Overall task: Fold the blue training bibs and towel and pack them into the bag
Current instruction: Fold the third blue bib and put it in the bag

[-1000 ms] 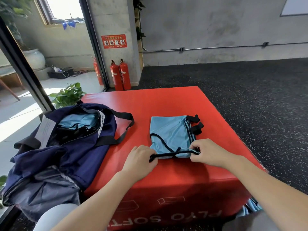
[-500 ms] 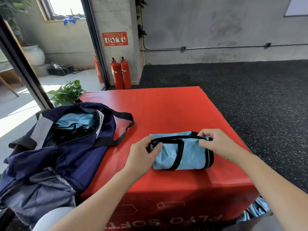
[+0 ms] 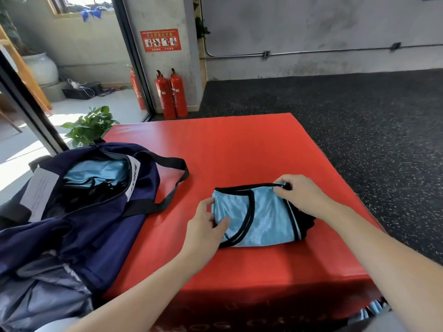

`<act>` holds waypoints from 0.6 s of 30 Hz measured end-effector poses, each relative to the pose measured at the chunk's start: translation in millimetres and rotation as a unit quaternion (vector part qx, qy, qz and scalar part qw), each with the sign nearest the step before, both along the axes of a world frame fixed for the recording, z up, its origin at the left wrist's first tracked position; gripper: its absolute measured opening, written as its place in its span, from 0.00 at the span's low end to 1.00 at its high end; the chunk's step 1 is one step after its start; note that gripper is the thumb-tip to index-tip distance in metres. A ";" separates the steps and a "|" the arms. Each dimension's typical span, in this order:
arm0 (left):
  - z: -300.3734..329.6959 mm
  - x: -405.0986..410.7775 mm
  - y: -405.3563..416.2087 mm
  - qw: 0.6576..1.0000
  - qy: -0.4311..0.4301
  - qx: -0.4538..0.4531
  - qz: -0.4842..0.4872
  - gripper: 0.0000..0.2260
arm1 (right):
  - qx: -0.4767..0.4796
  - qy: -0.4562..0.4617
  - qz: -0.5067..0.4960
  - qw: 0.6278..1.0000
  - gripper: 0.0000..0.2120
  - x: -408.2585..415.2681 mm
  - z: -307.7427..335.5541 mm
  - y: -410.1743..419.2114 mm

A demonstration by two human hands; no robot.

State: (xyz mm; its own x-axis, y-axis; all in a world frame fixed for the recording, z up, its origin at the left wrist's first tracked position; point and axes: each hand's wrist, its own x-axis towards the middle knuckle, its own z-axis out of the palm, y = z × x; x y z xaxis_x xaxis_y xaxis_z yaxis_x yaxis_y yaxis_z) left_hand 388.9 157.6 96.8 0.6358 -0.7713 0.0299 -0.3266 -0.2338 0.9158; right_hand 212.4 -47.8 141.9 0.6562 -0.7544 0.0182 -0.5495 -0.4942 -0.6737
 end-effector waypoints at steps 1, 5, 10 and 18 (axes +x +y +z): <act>-1.6 1.8 0.4 1.000 -0.011 -0.002 0.007 0.20 | -0.004 0.022 0.007 1.000 0.03 0.8 -3.1 -2.9; -4.5 9.9 -3.1 0.999 -0.033 0.002 0.018 0.17 | -0.013 0.058 0.012 0.998 0.05 5.4 -11.3 -10.4; -3.2 12.3 -11.8 0.996 -0.084 0.012 0.032 0.13 | -0.045 0.076 0.021 0.996 0.07 11.9 -14.6 -10.3; 1.7 20.1 -22.2 0.922 -0.368 0.117 0.012 0.17 | -0.135 0.128 0.009 0.982 0.11 15.5 -13.5 -3.5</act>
